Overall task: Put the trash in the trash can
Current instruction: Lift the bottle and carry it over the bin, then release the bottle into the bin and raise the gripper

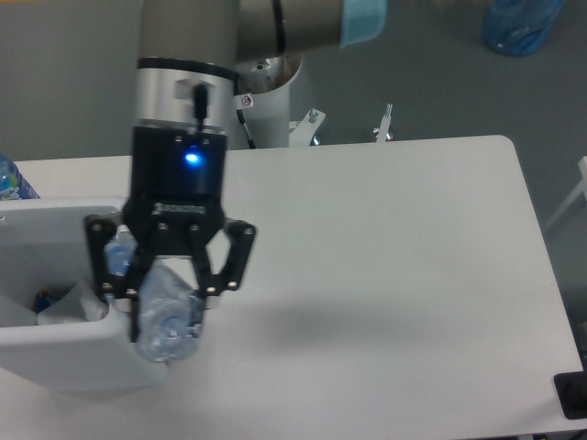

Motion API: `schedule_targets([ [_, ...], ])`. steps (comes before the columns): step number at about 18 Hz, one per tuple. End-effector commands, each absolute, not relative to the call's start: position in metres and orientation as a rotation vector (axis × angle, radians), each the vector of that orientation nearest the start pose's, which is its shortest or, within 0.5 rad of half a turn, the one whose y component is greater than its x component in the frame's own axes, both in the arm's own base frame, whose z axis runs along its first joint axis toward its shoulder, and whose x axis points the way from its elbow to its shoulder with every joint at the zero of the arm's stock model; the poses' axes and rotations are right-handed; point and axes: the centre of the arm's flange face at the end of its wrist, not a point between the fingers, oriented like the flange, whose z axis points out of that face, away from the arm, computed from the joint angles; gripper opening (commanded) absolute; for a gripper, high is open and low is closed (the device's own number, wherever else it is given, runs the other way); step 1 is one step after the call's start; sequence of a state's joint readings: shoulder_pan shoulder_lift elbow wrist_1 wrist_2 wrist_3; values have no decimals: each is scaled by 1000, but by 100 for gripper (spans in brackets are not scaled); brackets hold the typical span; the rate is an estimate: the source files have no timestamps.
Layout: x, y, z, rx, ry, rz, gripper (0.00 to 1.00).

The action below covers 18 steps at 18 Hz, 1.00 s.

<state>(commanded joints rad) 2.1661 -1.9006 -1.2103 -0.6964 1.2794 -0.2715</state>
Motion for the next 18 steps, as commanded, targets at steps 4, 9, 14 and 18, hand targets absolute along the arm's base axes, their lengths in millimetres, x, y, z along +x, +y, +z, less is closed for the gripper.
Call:
schedule_targets([
  [4, -189, 656, 569, -2139, -730, -199, 53],
  [9, -171, 654, 557, -2183, -679, -201, 54],
  [14, -157, 661, 546, -2232, -551, -171, 54],
  [18, -155, 663, 540, -2245, -535, -176, 65],
])
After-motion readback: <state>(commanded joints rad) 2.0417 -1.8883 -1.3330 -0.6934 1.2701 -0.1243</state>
